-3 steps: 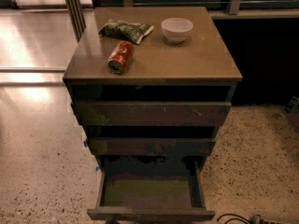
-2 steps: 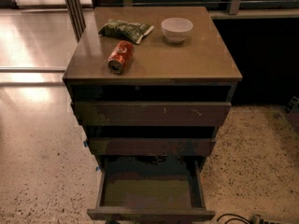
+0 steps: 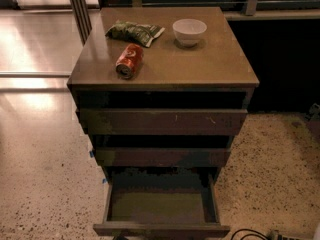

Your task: Close bottom drawer

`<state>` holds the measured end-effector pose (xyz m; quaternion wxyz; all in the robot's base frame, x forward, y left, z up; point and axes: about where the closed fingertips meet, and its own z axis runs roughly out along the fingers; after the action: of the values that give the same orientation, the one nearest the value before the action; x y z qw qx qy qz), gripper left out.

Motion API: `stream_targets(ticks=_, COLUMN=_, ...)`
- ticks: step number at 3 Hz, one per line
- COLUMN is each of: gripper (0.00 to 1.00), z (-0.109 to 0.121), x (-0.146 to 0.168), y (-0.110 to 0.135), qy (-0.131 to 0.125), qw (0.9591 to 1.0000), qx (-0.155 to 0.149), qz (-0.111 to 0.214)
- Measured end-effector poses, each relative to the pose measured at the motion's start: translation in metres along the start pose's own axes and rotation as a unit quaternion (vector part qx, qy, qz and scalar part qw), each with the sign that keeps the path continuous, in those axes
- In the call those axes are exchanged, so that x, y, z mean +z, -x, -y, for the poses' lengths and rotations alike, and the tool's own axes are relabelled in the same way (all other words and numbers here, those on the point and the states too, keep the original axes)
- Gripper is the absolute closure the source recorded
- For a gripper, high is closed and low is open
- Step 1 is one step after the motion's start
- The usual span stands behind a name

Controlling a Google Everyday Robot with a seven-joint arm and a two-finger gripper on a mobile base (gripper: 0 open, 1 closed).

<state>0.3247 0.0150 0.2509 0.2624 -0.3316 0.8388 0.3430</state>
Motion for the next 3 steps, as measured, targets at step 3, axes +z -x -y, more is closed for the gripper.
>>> stream_targets(ticks=3, gripper=1.00, z=0.062, x=0.027, y=0.030, qy=-0.062, qw=0.9976, qx=-0.017, qz=0.026)
